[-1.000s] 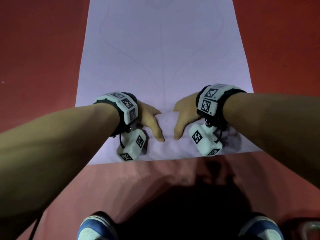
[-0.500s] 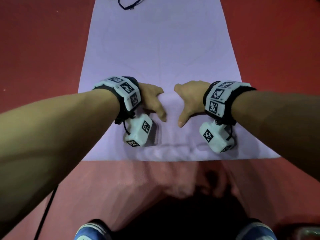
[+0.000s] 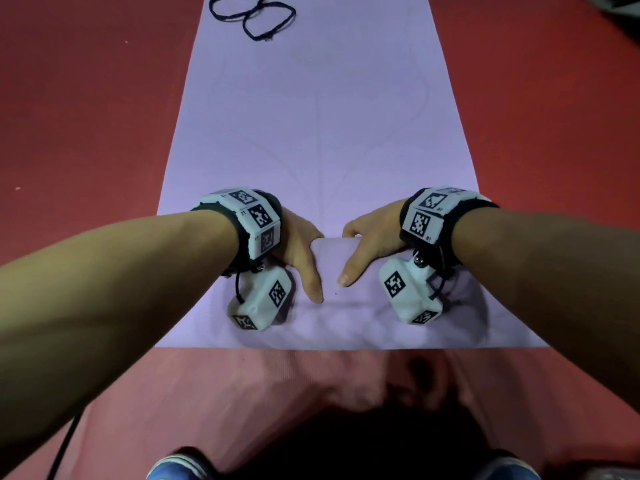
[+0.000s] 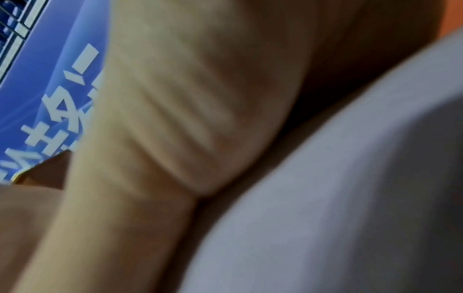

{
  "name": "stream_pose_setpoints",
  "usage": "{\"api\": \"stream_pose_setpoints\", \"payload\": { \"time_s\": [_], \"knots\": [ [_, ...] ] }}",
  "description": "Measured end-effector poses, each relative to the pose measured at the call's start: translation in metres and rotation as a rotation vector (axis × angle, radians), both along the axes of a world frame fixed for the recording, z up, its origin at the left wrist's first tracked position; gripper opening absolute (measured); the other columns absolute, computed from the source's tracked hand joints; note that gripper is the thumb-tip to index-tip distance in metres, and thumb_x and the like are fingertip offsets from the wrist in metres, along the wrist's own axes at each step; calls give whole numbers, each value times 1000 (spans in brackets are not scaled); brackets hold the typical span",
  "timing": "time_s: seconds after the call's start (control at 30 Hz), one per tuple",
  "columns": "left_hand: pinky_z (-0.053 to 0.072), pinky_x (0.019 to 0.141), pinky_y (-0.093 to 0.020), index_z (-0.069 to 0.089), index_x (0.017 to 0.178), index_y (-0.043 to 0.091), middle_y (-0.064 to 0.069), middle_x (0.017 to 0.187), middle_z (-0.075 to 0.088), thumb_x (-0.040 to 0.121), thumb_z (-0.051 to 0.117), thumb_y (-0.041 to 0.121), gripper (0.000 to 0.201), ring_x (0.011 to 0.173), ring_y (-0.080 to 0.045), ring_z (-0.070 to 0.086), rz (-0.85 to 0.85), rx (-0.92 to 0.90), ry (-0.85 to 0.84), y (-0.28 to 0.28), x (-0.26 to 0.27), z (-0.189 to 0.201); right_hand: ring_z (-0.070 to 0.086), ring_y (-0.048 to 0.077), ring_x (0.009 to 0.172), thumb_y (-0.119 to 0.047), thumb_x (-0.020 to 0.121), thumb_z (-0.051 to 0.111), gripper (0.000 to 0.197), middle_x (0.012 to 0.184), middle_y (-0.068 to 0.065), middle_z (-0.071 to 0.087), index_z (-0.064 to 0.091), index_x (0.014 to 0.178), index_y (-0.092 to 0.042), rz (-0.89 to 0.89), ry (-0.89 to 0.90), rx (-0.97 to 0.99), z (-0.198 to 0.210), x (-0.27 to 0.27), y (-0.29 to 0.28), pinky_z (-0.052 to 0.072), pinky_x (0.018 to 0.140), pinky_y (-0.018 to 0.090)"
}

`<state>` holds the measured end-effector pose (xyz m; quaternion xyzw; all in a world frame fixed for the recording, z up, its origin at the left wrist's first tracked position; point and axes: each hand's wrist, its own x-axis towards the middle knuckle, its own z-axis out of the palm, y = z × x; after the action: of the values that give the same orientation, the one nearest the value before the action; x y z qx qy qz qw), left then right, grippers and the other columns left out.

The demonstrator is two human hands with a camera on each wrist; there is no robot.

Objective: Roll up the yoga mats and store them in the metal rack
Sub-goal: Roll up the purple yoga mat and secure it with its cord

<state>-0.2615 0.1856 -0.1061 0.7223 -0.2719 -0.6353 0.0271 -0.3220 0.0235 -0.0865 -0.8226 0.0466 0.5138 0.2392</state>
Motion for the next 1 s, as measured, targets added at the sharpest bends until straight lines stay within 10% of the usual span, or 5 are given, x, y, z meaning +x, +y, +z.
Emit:
{"api": "stream_pose_setpoints", "payload": {
  "time_s": [0.17, 0.37, 0.63, 0.8, 1.0],
  "knots": [
    [55, 94, -45, 72, 103, 32, -3, 104, 75, 35, 97, 45, 73, 100, -26, 71, 129, 91, -47, 13, -8, -20, 62, 8, 91, -61, 53, 85, 78, 96, -16, 62, 42, 113, -37, 167, -196, 22, -17, -20, 16, 50, 83, 31],
    [50, 99, -40, 57, 129, 26, 5, 124, 62, 48, 89, 56, 92, 119, -21, 58, -23, 64, -102, 12, -44, -47, 64, 20, 92, -62, 57, 82, 60, 95, -6, 66, 61, 100, -25, 308, -58, -9, -48, -43, 34, 53, 85, 36],
    [53, 89, -33, 71, 107, 20, 2, 100, 74, 60, 79, 68, 68, 96, -20, 68, -389, 136, -128, 8, -65, -60, 52, 21, 107, -73, 66, 70, 108, 139, 1, 51, 20, 150, -28, 501, 33, -78, -52, -70, 41, 40, 89, 35],
    [50, 90, -34, 60, 119, 35, 13, 104, 70, 39, 78, 80, 93, 97, -17, 66, -529, 230, -225, 5, -57, -75, 49, 26, 120, -80, 54, 72, 121, 136, 1, 45, 18, 148, -25, 532, -166, -79, -58, -81, 47, 44, 100, 46],
    [49, 98, -36, 54, 122, 41, 15, 111, 67, 49, 80, 76, 85, 103, -18, 64, -345, 119, -315, 10, -46, -67, 59, 24, 93, -51, 62, 86, 99, 103, -4, 55, 31, 136, -17, 351, -271, -15, -54, -70, 45, 50, 83, 34]
  ]
}}
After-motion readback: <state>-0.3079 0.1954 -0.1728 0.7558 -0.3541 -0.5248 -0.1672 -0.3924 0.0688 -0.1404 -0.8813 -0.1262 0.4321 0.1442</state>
